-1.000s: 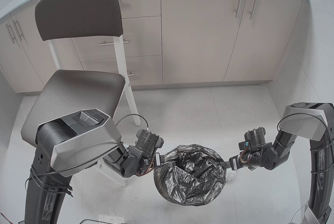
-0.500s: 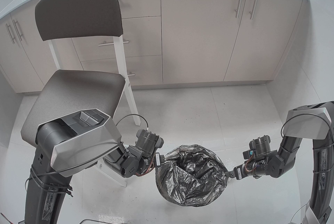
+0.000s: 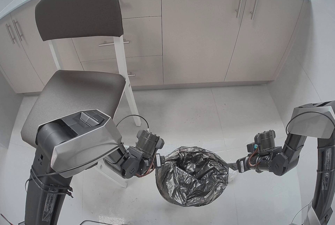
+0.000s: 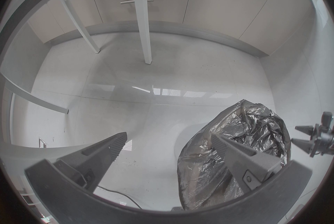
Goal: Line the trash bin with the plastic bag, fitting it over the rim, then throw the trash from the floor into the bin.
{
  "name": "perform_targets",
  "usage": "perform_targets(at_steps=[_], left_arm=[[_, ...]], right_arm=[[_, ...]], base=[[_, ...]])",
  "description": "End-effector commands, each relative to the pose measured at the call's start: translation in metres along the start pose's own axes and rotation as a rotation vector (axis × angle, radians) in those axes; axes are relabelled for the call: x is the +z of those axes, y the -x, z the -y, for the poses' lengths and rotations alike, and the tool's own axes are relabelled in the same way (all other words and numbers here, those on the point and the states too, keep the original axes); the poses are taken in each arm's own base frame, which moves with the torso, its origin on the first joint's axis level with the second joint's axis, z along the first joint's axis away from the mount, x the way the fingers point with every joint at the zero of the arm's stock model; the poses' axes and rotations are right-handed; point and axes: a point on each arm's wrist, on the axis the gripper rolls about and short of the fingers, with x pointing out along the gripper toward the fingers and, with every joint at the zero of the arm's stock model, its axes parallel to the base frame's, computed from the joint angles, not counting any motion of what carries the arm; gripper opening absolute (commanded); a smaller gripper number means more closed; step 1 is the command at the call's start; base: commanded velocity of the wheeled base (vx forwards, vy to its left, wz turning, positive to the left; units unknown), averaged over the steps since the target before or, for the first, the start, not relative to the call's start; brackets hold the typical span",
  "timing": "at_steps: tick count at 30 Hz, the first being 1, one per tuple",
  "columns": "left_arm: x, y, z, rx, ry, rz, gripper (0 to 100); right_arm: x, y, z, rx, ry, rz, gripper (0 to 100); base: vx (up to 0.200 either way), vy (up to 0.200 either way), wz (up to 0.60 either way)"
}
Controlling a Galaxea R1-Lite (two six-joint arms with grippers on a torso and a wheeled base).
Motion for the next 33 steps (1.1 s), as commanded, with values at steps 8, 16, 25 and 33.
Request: perform_targets(at_steps=[8, 16, 25, 33], left_arm=[[-0.008, 0.011, 0.012, -0.031, -0.018, 0.001, 100], [-0.025, 0.035, 0.034, -0.108, -0.069, 0.006, 100], [-0.043, 0.027, 0.044, -0.111, -0.161, -0.023, 100], [-0.044, 0.011, 0.044, -0.062, -0.240, -0.067, 100]], right_arm=[[0.019, 0.016, -0.019, 0.069, -0.021, 0.094, 100], [0.024, 0.005, -0.020, 0.150, -0.153, 0.198, 100], [0.020, -0.004, -0.020, 0.152, -0.152, 0.191, 100], [0.017, -0.011, -0.021, 0.150, -0.152, 0.192, 100]], base=[[0.000, 0.000, 0.00], [0.000, 0.000, 0.00], [0.000, 0.000, 0.00], [0.000, 0.000, 0.00]])
